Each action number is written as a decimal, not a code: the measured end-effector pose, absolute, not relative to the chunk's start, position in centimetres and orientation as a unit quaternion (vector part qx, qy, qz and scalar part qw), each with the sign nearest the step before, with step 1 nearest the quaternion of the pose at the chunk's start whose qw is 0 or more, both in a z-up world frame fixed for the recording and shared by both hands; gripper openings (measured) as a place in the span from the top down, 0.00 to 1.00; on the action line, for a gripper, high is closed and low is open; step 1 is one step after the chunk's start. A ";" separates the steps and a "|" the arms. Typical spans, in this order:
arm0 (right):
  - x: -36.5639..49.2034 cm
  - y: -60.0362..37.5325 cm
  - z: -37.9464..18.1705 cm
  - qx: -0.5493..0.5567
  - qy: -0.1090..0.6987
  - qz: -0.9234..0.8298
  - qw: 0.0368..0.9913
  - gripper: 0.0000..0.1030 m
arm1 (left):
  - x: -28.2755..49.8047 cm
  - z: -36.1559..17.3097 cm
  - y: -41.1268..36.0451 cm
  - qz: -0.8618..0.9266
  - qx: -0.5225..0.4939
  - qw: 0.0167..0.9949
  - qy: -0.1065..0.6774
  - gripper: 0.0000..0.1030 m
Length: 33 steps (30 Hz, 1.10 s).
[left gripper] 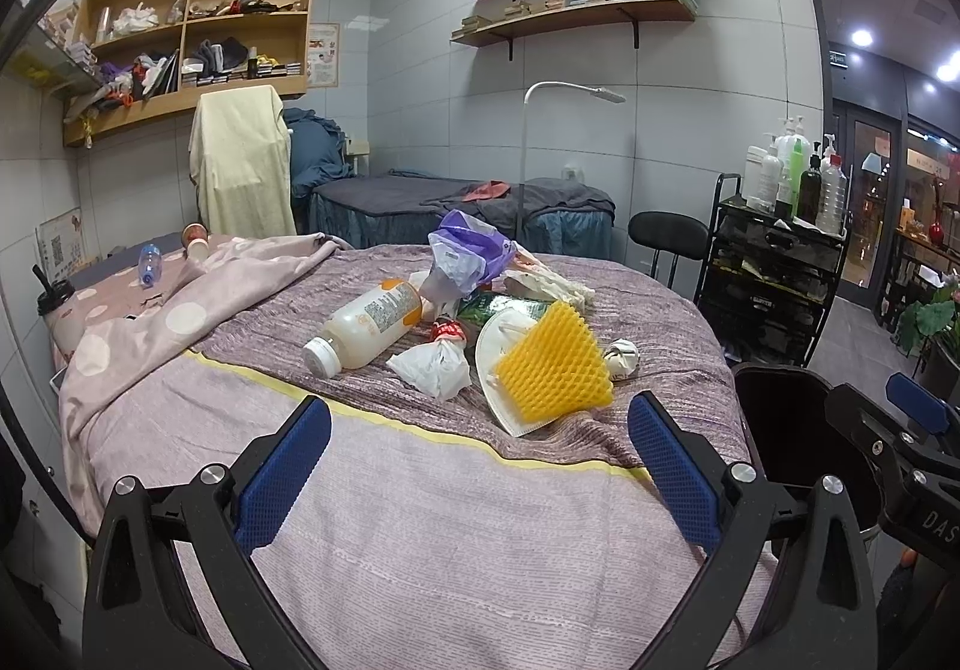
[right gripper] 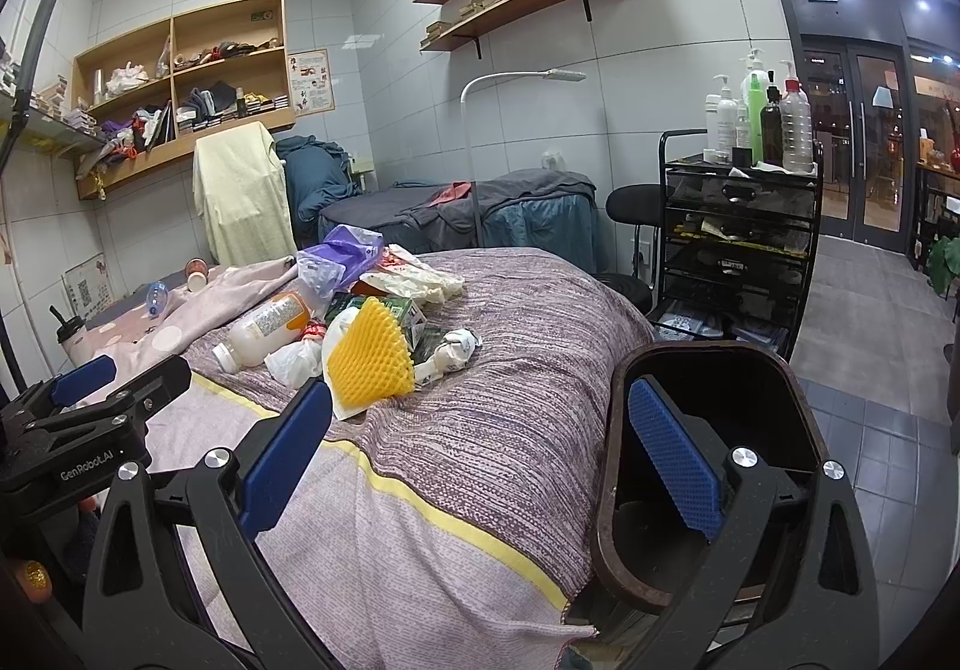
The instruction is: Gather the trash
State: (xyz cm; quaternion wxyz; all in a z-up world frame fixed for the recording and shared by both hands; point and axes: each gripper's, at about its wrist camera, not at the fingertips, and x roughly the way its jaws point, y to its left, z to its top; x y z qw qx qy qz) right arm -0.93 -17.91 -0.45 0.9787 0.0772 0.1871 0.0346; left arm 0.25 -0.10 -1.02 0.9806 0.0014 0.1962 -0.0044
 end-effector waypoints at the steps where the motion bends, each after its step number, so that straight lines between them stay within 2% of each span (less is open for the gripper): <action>1: -0.9 -17.9 -0.5 0.077 0.188 0.035 0.979 0.05 | 0.3 -1.1 -0.1 -0.004 0.002 0.980 0.197 0.06; 7: 0.5 -17.5 -1.3 0.079 0.215 0.053 0.972 0.05 | 1.2 -2.2 0.5 -0.011 -0.003 0.975 0.223 0.06; 15: 5.4 -15.6 -3.5 0.077 0.289 0.135 0.945 0.05 | 4.1 -4.6 3.4 -0.053 -0.040 0.949 0.307 0.06; 21: 10.3 -12.9 -3.6 0.027 0.315 0.181 0.931 0.05 | 7.1 -5.1 5.3 -0.065 -0.026 0.938 0.339 0.06; 33: 20.5 -8.7 -4.4 -0.029 0.380 0.224 0.897 0.29 | 17.6 -4.0 10.5 -0.071 0.015 0.916 0.395 0.06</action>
